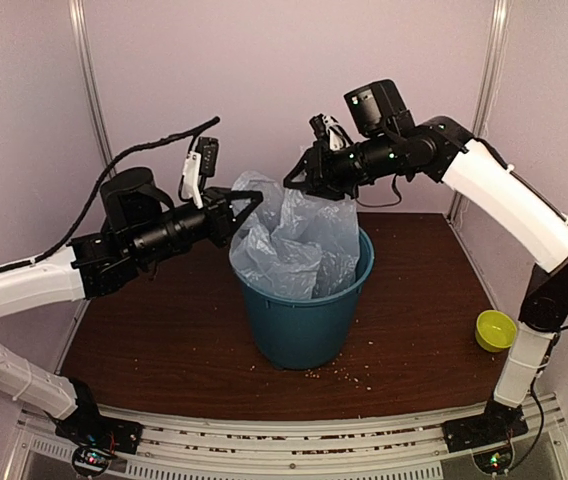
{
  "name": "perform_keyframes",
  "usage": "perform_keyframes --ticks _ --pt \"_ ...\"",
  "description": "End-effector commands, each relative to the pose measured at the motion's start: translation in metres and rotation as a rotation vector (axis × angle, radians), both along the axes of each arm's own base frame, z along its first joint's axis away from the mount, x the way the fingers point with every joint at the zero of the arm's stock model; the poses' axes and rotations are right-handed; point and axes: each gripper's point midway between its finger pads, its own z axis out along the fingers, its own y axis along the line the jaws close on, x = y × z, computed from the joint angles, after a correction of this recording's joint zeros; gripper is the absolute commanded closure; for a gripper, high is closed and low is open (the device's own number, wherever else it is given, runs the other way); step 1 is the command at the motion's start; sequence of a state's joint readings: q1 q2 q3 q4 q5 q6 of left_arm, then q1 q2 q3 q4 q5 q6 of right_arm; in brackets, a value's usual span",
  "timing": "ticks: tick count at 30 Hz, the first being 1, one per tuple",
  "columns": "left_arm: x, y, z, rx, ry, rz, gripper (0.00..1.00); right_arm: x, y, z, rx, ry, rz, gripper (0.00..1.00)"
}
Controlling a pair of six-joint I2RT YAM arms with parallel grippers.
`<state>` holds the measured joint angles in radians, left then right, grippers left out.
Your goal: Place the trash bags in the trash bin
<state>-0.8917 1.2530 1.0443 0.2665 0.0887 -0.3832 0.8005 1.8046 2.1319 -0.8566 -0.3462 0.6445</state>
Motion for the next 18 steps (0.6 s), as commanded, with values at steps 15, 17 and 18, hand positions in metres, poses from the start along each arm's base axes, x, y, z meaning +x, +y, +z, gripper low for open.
perform_keyframes --ticks 15,17,18 --pt "0.006 0.019 0.022 0.026 0.102 0.094 1.0 -0.048 -0.08 0.029 0.042 -0.151 -0.065 0.94" --pt "0.001 0.027 0.015 0.063 0.128 0.102 1.0 -0.057 -0.09 0.024 0.048 -0.16 -0.064 0.94" --pt "-0.002 0.031 0.008 0.084 0.143 0.105 1.0 -0.062 -0.095 0.02 0.047 -0.164 -0.063 0.94"
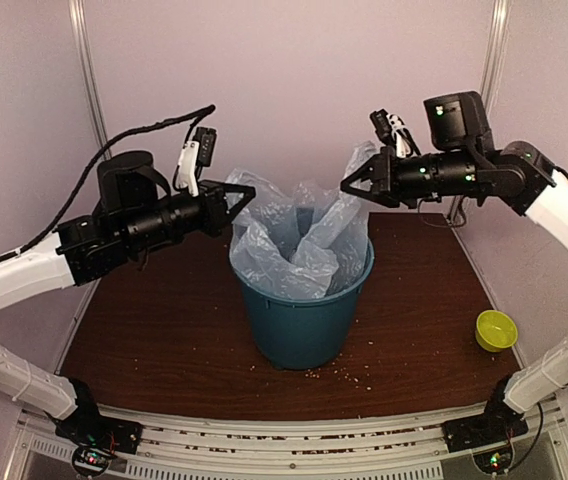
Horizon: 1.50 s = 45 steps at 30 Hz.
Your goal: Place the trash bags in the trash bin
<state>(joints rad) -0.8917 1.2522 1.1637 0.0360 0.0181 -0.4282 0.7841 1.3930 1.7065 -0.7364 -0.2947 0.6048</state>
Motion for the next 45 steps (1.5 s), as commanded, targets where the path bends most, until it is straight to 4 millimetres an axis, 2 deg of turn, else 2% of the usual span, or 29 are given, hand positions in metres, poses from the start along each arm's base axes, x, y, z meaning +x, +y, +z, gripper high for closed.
perform_keyframes --ticks 1,7,14,18,26,36,40,45 --pt "-0.014 0.025 -0.002 0.039 0.049 0.029 1.0 -0.012 -0.023 -0.01 0.001 -0.036 -0.022 0.94" --pt "-0.036 0.036 -0.02 0.054 0.141 -0.023 1.0 -0.035 -0.04 -0.037 -0.006 0.006 0.001 0.99" --pt "-0.056 0.026 -0.05 0.076 0.269 -0.132 1.0 -0.058 -0.053 -0.069 -0.018 0.045 0.037 1.0" --pt "-0.064 0.022 -0.067 0.112 0.303 -0.165 1.0 -0.067 -0.061 -0.1 -0.052 0.089 0.038 1.0" --pt "-0.073 0.039 -0.116 0.227 0.375 -0.142 1.0 -0.074 -0.071 -0.131 -0.07 0.142 0.01 1.0" --pt "-0.069 0.055 -0.153 0.239 0.419 -0.051 1.0 -0.074 -0.079 -0.171 -0.157 0.204 -0.027 1.0" --pt "-0.061 0.064 -0.161 0.259 0.401 0.011 1.0 -0.072 -0.083 -0.19 -0.209 0.232 -0.039 1.0" --pt "-0.051 0.063 -0.175 0.268 0.395 0.058 1.0 -0.069 -0.085 -0.218 -0.266 0.271 -0.057 1.0"
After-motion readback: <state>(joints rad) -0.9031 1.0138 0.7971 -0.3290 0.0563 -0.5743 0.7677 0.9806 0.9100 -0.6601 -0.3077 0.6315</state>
